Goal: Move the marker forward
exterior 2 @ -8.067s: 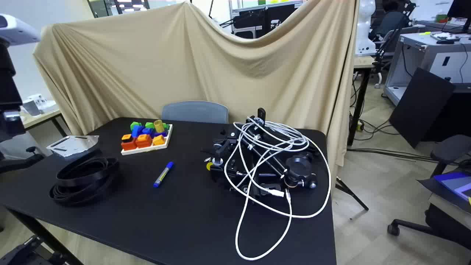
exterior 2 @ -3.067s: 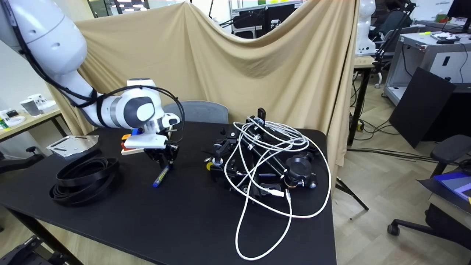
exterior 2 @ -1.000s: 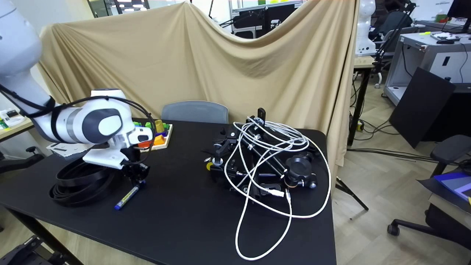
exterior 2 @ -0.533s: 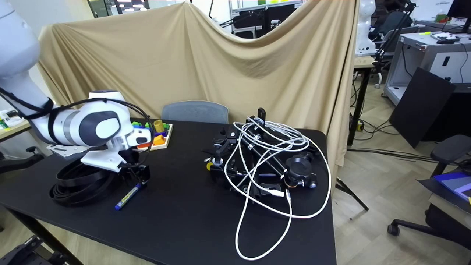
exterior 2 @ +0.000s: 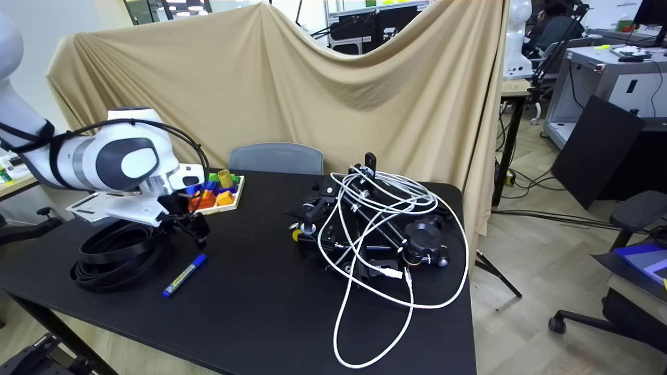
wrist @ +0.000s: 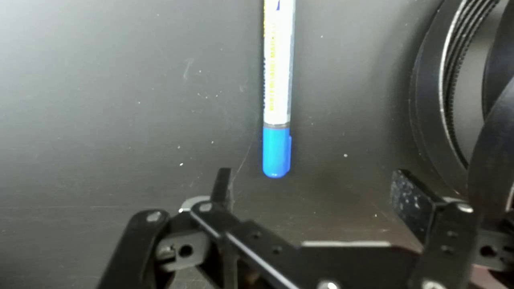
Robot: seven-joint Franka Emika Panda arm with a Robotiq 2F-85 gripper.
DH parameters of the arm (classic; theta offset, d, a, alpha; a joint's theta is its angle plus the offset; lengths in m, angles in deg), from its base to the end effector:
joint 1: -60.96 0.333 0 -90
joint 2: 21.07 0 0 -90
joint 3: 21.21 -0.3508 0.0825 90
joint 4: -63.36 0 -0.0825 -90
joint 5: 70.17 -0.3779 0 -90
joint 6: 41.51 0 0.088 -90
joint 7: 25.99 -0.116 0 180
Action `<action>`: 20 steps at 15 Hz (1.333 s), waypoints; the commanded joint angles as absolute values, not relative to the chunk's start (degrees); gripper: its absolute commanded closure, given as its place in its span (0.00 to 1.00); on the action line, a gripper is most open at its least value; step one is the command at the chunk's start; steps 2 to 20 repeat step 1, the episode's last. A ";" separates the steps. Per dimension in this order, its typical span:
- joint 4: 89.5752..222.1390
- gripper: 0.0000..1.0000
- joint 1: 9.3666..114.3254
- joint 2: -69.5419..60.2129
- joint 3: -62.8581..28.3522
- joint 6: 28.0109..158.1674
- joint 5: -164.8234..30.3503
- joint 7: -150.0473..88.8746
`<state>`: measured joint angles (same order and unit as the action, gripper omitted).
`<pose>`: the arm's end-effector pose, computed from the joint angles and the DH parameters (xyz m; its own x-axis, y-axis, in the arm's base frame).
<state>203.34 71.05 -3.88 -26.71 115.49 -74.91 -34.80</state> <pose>0.4752 0.1309 0.2118 0.9992 0.0383 -0.0142 0.0374 -0.9976 -0.0589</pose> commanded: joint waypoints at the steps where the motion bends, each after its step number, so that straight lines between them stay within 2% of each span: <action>1: 205.17 0.00 71.37 -7.72 -26.12 112.61 -74.28 -38.36; 20: 205.17 0.00 71.37 -7.72 -26.12 112.61 -74.28 -38.36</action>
